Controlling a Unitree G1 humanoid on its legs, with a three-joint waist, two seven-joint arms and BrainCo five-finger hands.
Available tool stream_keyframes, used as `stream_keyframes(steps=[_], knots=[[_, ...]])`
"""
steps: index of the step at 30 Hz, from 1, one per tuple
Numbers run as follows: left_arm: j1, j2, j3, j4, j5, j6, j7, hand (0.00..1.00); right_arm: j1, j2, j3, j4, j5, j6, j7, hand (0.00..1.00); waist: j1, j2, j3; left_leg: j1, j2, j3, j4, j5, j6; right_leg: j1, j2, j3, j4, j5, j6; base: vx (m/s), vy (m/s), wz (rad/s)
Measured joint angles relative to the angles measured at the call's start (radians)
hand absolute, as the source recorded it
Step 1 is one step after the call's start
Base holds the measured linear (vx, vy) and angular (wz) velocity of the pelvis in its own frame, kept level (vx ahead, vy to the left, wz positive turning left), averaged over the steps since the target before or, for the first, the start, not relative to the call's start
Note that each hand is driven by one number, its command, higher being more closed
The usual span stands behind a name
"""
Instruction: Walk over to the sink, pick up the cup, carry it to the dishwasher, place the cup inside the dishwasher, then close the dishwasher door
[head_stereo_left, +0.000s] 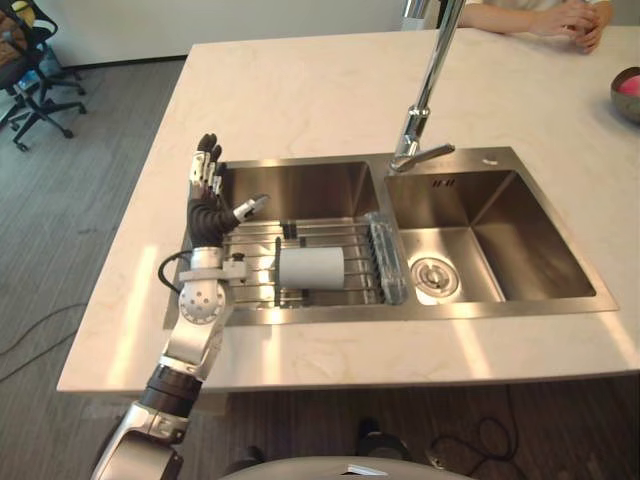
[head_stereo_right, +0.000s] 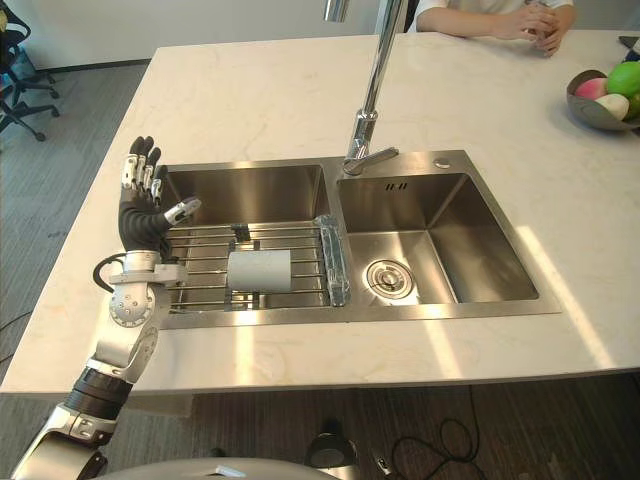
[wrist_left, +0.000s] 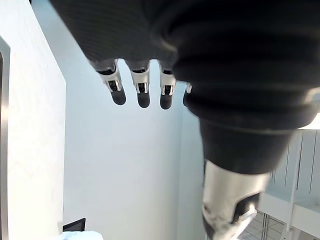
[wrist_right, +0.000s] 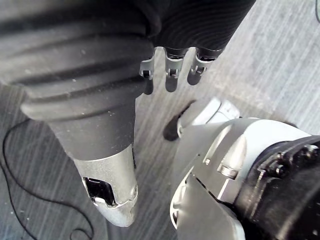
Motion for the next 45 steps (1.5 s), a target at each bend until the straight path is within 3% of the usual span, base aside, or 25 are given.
stream_keyframes(steps=[6,11,14,21,29,36,45], knots=[[0.058,0.029,-0.001,-0.034,0.044,0.069,-0.039,0.00,0.005,0.009,0.000,0.005,-0.035,0.001,0.042,0.00,-0.001,0.004,-0.003,-0.002,-0.028,0.009,0.004,-0.013,0.010,0.038,-0.015,-0.001,-0.096,0.058,0.008,-0.04,0.049,-0.02],[0.070,0.122,-0.041,-0.050,0.204,0.152,-0.183,0.00,0.025,0.008,0.000,0.004,-0.086,-0.020,0.081,0.00,-0.008,0.031,-0.020,-0.014,-0.031,-0.003,0.000,-0.010,0.009,0.037,-0.015,-0.011,-0.112,0.069,0.010,-0.03,-0.003,0.04],[0.068,0.211,-0.071,-0.055,0.310,0.151,-0.222,0.00,0.032,0.000,0.001,0.005,-0.109,-0.039,0.109,0.00,-0.023,0.040,-0.026,-0.016,-0.031,-0.006,-0.002,-0.006,0.009,0.039,-0.015,-0.019,-0.112,0.070,0.011,0.00,-0.007,0.06],[-0.005,0.374,-0.087,-0.089,0.393,0.139,-0.191,0.00,0.033,-0.006,0.003,0.036,-0.109,-0.064,0.141,0.00,-0.026,0.040,-0.026,-0.009,-0.034,-0.009,-0.027,0.009,0.010,0.039,-0.017,-0.027,-0.114,0.071,0.013,-0.01,-0.002,0.03],[-0.046,0.418,-0.159,-0.084,0.427,0.111,-0.136,0.00,0.035,-0.011,0.001,0.051,-0.118,-0.068,0.160,0.00,-0.058,0.042,-0.025,0.011,-0.034,0.004,-0.036,0.011,0.009,0.043,-0.015,-0.010,-0.120,0.074,0.012,-0.03,-0.004,-0.05],[-0.090,0.412,-0.253,-0.027,0.457,0.105,-0.136,0.00,0.035,-0.011,-0.009,0.055,-0.116,-0.070,0.187,0.00,-0.086,0.058,-0.016,0.024,-0.034,0.033,-0.053,0.012,0.008,0.023,-0.010,0.025,-0.120,0.079,0.010,-0.02,-0.006,-0.15],[-0.147,0.407,-0.337,0.053,0.474,0.109,-0.162,0.00,0.036,-0.006,-0.051,0.083,-0.106,-0.069,0.210,0.00,-0.117,0.058,-0.013,0.039,-0.034,0.063,-0.055,0.005,0.007,0.022,-0.009,0.052,-0.119,0.080,0.011,0.00,-0.004,-0.08]])
